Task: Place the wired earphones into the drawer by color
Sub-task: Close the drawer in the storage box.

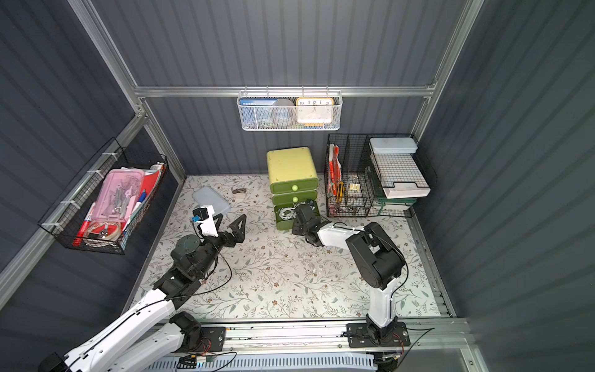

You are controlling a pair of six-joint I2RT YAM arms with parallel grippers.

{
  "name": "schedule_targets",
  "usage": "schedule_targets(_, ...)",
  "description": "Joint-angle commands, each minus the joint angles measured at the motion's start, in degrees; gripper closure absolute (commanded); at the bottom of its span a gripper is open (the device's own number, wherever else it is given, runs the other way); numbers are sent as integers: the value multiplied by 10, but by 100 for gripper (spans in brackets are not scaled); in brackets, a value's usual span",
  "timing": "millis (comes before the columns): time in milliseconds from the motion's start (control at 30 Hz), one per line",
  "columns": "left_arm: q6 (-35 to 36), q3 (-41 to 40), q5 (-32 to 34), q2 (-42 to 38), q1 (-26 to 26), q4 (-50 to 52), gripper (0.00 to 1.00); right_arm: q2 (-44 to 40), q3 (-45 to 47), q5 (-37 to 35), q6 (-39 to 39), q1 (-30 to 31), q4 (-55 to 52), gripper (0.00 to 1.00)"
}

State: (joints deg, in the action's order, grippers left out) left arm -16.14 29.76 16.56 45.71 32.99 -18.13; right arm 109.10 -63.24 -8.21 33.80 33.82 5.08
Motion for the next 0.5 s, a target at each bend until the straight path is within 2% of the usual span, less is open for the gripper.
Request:
schedule_targets(0, -6, -7, -11, -5, -2, -7, 1, 12, -22, -13, 18, -6, 10, 65)
schedule_targets(467, -21, -17, -44, -12, -2, -19, 1, 53, -67, -27, 92, -16, 39, 60)
